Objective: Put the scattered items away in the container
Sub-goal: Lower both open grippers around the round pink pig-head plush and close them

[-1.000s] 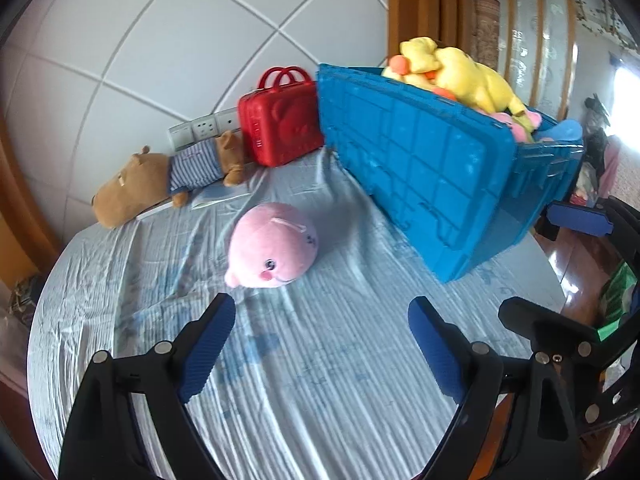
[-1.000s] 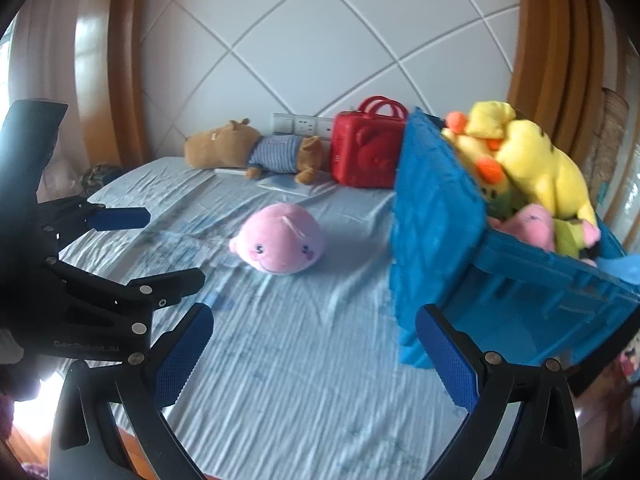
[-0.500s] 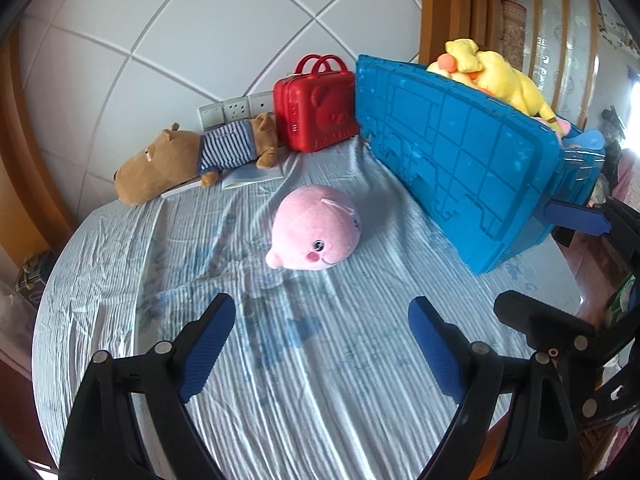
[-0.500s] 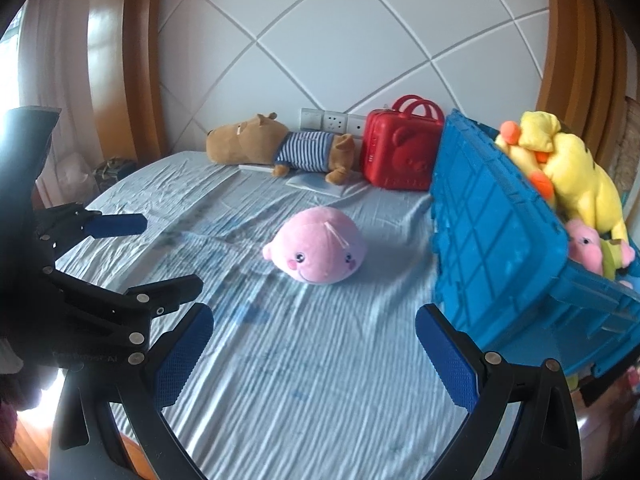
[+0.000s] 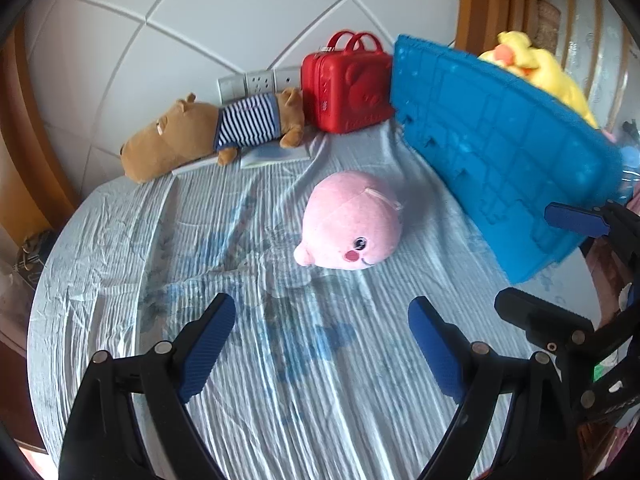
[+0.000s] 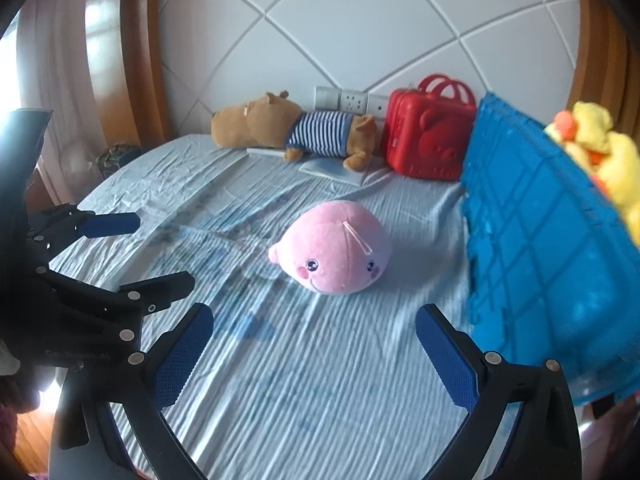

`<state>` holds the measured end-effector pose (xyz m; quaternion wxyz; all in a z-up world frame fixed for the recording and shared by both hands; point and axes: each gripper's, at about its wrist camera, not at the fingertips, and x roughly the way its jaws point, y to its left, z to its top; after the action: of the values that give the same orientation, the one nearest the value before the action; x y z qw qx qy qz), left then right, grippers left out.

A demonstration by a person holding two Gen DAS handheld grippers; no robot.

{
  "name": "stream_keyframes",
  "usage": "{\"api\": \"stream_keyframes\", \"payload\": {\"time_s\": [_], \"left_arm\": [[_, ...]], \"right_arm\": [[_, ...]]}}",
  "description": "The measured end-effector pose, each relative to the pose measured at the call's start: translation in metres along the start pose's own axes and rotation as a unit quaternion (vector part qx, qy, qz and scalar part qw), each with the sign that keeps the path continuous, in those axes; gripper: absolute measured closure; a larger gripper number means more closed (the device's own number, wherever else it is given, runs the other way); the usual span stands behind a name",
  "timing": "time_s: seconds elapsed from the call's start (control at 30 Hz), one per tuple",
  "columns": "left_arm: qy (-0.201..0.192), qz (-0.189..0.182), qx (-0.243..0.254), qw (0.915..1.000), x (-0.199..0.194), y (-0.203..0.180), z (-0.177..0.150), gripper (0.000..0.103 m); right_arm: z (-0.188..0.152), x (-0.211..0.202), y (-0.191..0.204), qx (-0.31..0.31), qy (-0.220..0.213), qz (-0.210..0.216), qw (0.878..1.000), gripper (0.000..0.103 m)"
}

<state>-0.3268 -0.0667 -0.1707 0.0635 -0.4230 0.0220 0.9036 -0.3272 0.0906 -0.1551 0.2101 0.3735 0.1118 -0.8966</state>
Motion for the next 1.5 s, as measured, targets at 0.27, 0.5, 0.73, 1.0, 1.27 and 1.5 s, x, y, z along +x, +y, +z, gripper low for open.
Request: {"api": "stream_keyframes", "payload": {"time_s": [0.27,0.5,0.73,1.0,1.27,1.5], "left_arm": [[0.062,-0.003,-0.015,0.9980,0.085,0.012,0.023,0.014],[0.100,-0.002,-0.021,0.9947,0.151,0.015,0.032,0.010],[0.125,0.003,-0.020,0.9919,0.194,0.015,0.038,0.004],[0.118,-0.036,-0.010,0.9924,0.214,0.019,0.047,0.000],[0.106,-0.072,0.031,0.9913,0.215,0.006,0.052,0.000],[0.116,-0.092,0.044,0.9879,0.225,-0.002,0.053,0.000]], "right_arm": [[0.022,0.080,-0.034,0.018,0.040,0.014,0.999,0.001],[0.034,0.142,-0.064,0.035,0.074,0.028,0.996,0.000],[0.040,0.186,-0.089,0.055,0.093,0.046,0.993,0.000],[0.047,0.223,-0.108,0.071,0.109,0.074,0.989,0.000],[0.056,0.241,-0.117,0.104,0.103,0.139,0.979,0.000],[0.044,0.241,-0.122,0.120,0.112,0.144,0.976,0.000]]}}
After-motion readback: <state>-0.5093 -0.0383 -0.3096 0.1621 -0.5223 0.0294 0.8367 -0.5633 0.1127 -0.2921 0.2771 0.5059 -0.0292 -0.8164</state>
